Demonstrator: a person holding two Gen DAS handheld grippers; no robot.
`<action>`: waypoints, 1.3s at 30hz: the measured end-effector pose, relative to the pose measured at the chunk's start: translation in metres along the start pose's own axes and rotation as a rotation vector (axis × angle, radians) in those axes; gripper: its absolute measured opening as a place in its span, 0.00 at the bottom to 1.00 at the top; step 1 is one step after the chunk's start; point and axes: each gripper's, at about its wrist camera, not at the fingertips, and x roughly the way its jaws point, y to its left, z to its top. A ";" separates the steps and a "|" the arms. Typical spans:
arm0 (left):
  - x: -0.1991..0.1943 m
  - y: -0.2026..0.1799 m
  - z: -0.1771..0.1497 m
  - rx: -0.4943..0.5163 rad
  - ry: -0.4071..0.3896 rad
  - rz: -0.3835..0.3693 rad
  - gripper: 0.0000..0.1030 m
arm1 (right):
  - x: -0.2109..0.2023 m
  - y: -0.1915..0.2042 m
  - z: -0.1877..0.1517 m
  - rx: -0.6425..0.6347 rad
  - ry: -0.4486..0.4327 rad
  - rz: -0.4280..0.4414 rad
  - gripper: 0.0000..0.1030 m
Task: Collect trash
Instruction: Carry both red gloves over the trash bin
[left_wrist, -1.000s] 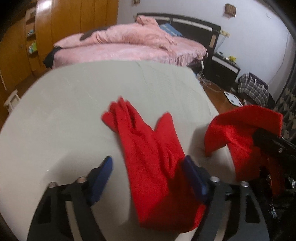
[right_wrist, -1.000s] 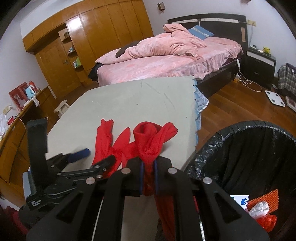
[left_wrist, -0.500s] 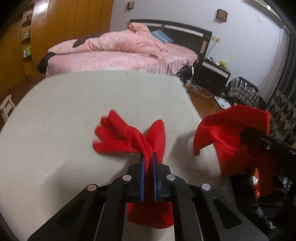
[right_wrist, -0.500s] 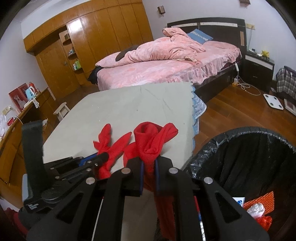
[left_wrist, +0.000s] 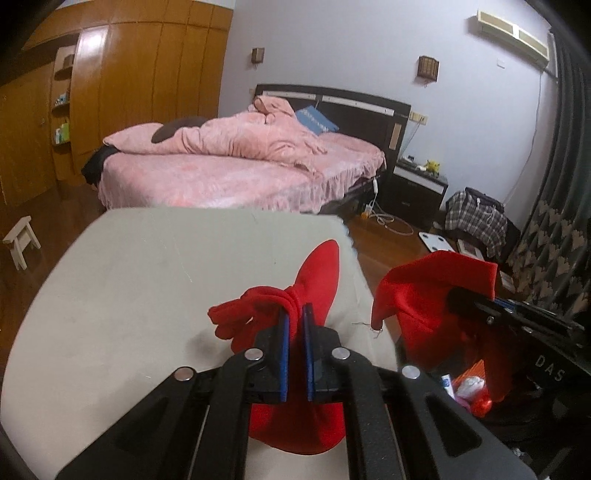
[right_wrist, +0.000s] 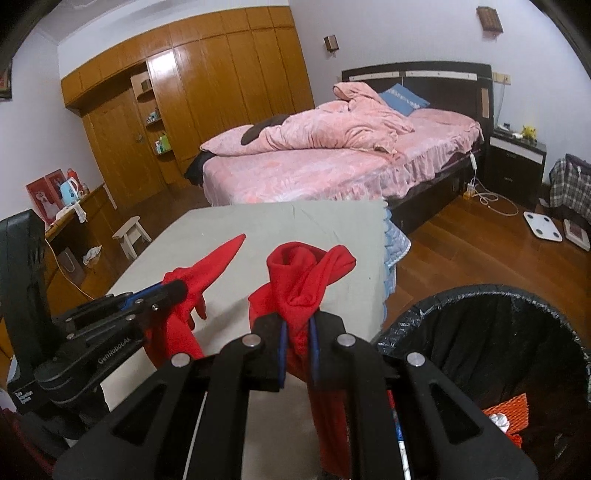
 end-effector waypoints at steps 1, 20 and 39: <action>-0.005 -0.001 0.001 0.001 -0.008 0.000 0.07 | -0.005 0.002 0.001 -0.004 -0.008 0.001 0.10; -0.073 -0.037 0.013 0.064 -0.104 -0.021 0.07 | -0.083 0.010 0.016 -0.035 -0.118 0.005 0.10; -0.089 -0.113 0.009 0.175 -0.140 -0.140 0.07 | -0.157 -0.040 -0.006 0.008 -0.198 -0.107 0.10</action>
